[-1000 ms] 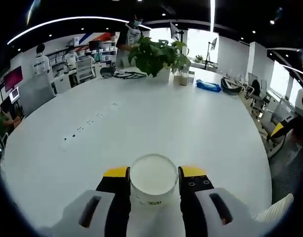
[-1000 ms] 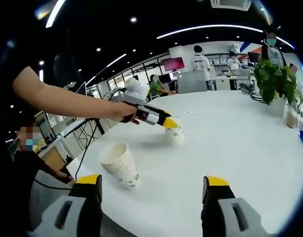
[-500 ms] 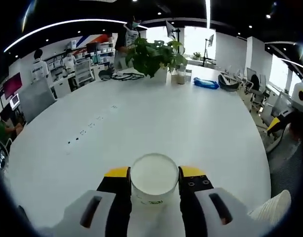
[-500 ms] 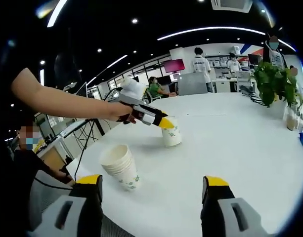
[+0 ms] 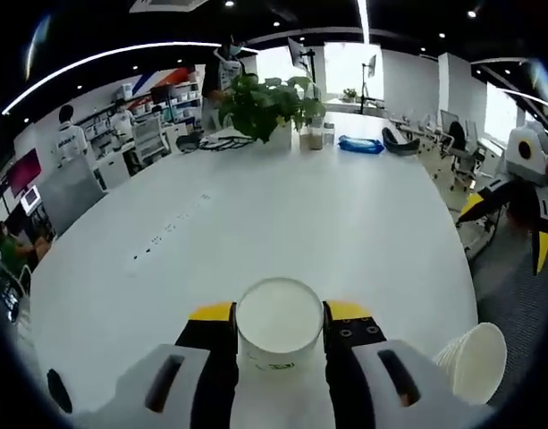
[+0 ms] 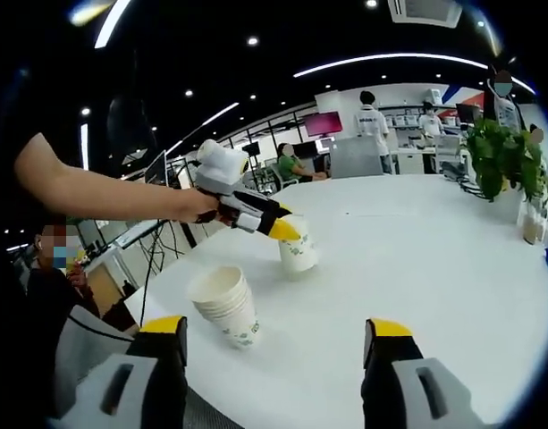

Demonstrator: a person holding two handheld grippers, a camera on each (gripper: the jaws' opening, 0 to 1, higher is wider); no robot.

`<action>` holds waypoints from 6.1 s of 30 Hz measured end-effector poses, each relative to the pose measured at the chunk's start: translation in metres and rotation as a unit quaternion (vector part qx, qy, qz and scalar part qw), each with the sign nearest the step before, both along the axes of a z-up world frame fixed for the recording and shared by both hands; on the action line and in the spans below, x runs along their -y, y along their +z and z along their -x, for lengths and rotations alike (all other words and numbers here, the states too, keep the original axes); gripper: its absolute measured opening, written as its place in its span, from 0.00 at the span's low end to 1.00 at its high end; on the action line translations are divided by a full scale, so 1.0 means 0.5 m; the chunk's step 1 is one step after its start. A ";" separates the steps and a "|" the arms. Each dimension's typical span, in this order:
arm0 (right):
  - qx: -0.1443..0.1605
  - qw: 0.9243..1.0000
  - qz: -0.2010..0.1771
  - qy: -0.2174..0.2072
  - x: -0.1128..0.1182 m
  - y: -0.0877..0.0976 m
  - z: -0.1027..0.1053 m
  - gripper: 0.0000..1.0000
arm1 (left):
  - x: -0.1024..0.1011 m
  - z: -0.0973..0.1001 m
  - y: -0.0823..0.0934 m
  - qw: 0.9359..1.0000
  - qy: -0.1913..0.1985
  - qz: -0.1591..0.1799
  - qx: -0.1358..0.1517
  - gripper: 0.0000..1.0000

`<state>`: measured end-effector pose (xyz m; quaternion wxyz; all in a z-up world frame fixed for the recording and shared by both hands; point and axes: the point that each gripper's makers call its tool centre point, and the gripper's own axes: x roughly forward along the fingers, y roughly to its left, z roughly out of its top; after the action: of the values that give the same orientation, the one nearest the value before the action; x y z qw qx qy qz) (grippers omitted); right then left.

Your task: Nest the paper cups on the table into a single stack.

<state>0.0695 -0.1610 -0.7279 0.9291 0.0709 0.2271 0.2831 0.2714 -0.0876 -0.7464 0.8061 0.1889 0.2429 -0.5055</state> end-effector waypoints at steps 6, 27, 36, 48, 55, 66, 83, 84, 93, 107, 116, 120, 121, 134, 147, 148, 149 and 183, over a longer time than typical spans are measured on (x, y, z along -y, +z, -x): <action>0.006 1.000 -0.003 0.003 -0.002 0.006 0.001 0.79 | -0.015 0.020 0.031 1.000 0.011 0.017 0.008 0.35; 0.022 0.998 -0.009 0.055 -0.040 0.021 0.023 0.75 | -0.036 0.149 0.150 0.997 0.013 0.061 0.036 0.35; 0.019 0.996 -0.057 0.066 -0.074 0.043 0.020 0.75 | -0.045 0.227 0.188 0.997 0.000 0.074 0.030 0.35; 0.023 0.992 -0.075 0.098 -0.111 0.075 0.018 0.73 | -0.049 0.296 0.223 0.993 -0.014 0.116 0.018 0.35; 0.019 0.988 -0.080 0.132 -0.139 0.080 0.033 0.70 | -0.035 0.332 0.239 0.989 -0.044 0.144 0.004 0.35; 0.006 0.982 -0.086 0.169 -0.172 0.075 0.058 0.70 | -0.009 0.379 0.253 0.980 -0.085 0.179 -0.022 0.35; 0.012 0.983 -0.110 0.148 -0.144 0.100 0.052 0.64 | -0.006 0.397 0.218 0.980 -0.110 0.160 -0.042 0.35; 0.012 0.983 -0.114 0.145 -0.141 0.103 0.050 0.64 | -0.011 0.396 0.209 0.981 -0.112 0.153 -0.043 0.35; -0.001 0.982 -0.146 0.120 -0.125 0.115 0.038 0.52 | -0.026 0.401 0.178 0.983 -0.117 0.128 -0.052 0.35; -0.013 0.977 -0.181 0.115 -0.117 0.133 0.035 0.27 | -0.042 0.421 0.123 0.986 -0.127 0.091 -0.064 0.35; -0.010 0.973 -0.196 0.119 -0.126 0.157 0.037 0.22 | -0.045 0.428 0.108 0.985 -0.130 0.084 -0.071 0.34; -0.014 0.972 -0.201 0.119 -0.128 0.159 0.036 0.18 | -0.050 0.426 0.102 0.986 -0.129 0.081 -0.071 0.34; -0.014 0.972 -0.200 0.120 -0.128 0.158 0.036 0.17 | -0.051 0.426 0.100 0.986 -0.129 0.080 -0.071 0.34; -0.025 0.967 -0.209 0.144 -0.138 0.163 0.046 0.00 | -0.060 0.431 0.088 0.986 -0.131 0.068 -0.073 0.30; -0.020 0.968 -0.188 0.163 -0.151 0.159 0.059 0.00 | -0.064 0.416 0.105 0.988 -0.109 0.092 -0.061 0.30; -0.020 0.969 -0.188 0.162 -0.150 0.160 0.058 0.00 | -0.065 0.415 0.105 0.988 -0.107 0.092 -0.060 0.30; -0.019 0.969 -0.188 0.162 -0.150 0.160 0.057 0.00 | -0.066 0.414 0.106 0.988 -0.106 0.092 -0.059 0.30; 0.024 0.975 -0.023 0.217 -0.192 0.119 0.020 0.00 | -0.128 0.413 0.091 0.994 -0.018 0.099 -0.048 0.59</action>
<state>0.0596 -0.0649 -0.6686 0.8486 0.0346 0.2079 0.4852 0.0648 -0.0237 -0.7008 0.7990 0.0880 0.2268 -0.5500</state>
